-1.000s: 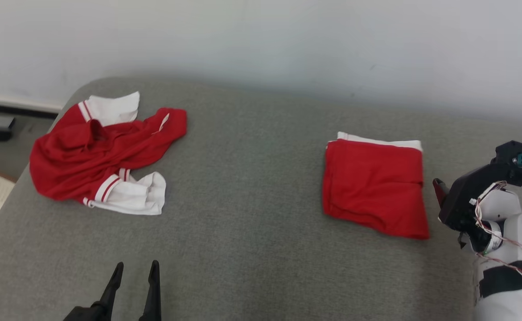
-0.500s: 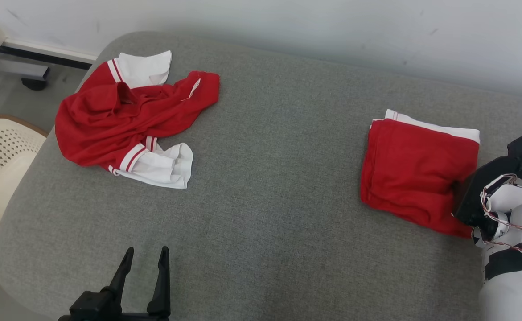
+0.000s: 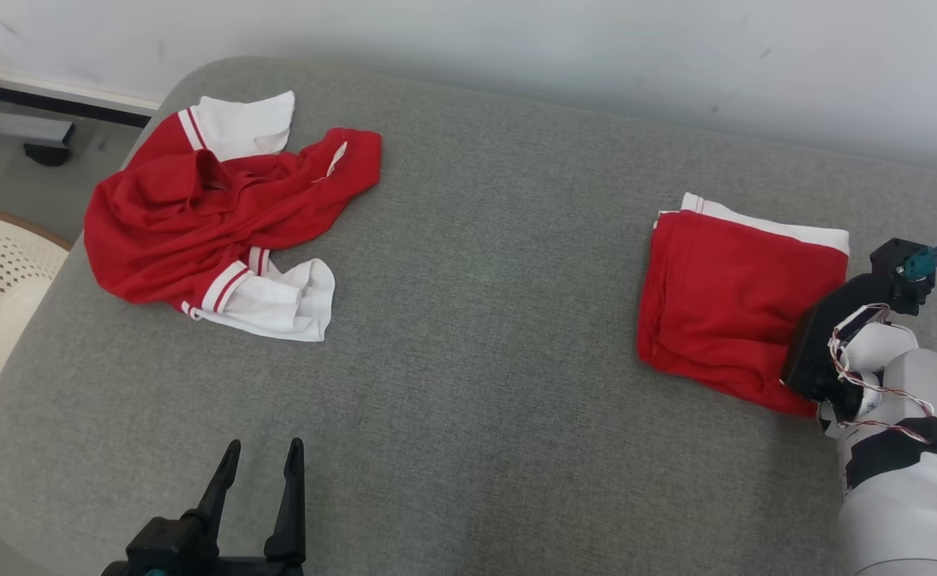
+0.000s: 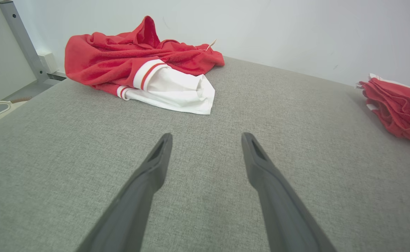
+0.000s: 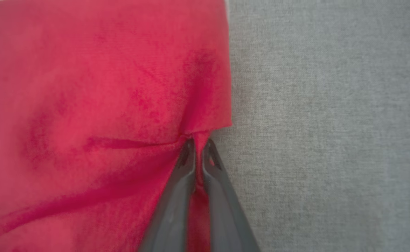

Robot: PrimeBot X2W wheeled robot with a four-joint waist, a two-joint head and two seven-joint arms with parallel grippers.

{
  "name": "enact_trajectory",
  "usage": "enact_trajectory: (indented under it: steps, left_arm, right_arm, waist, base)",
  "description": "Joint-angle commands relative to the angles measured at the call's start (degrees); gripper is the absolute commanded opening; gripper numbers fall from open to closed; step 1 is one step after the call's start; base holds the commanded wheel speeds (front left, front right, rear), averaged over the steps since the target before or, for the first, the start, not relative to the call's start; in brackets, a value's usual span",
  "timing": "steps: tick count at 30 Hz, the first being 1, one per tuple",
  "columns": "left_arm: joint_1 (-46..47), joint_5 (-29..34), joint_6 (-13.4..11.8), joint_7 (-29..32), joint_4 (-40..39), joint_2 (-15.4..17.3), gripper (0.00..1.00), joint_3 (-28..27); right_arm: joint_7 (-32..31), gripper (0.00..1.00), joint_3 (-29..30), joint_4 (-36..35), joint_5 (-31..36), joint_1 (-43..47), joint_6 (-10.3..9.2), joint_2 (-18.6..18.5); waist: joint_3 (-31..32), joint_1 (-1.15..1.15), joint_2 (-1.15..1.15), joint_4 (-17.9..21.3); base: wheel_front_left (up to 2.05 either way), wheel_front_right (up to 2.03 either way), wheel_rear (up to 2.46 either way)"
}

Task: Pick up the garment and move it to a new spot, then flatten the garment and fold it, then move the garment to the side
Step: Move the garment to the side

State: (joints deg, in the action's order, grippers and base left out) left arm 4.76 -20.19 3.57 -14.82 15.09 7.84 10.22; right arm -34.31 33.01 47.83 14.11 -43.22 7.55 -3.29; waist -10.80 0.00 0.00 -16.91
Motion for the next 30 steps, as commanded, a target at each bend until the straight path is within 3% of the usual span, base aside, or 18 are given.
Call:
enact_trajectory:
  steps: [1,11,20,24,30]
  left_arm:
    - [0.33,0.05,0.13,-0.39,-0.09,0.2,1.0,-0.31]
    - [0.98,0.11,0.05,-0.4,-0.66,0.62,1.0,-0.96]
    - [1.48,-0.17,0.32,-0.43,-1.38,1.47,1.0,-1.48]
    - [1.81,0.04,0.3,-0.28,-1.58,1.92,1.0,-1.1]
    - [2.31,-0.18,0.44,0.11,-2.18,2.73,1.0,-0.83]
  right_arm:
    - [0.56,0.0,-0.29,1.15,0.18,1.4,-0.13,0.01]
    - [4.9,0.0,-6.76,-1.04,-4.22,3.2,-0.14,-4.41]
    - [1.54,0.0,-12.13,-10.73,-11.51,11.19,-0.13,-16.47]
    - [0.59,0.0,-14.06,-14.12,-11.28,14.16,-0.13,-22.82]
    - [4.42,0.0,-16.03,-17.16,-8.52,16.35,-0.13,-29.88]
  waist:
    - [-0.12,0.0,0.0,0.86]
    - [-1.0,0.0,0.0,6.12]
    - [-1.91,0.0,0.0,11.76]
    - [-2.58,0.0,0.0,13.12]
    - [-3.23,0.0,0.0,13.51]
  base:
    - [0.0,0.0,0.0]
    - [0.0,0.0,0.0]
    - [0.0,0.0,0.0]
    - [0.0,0.0,0.0]
    - [0.0,0.0,0.0]
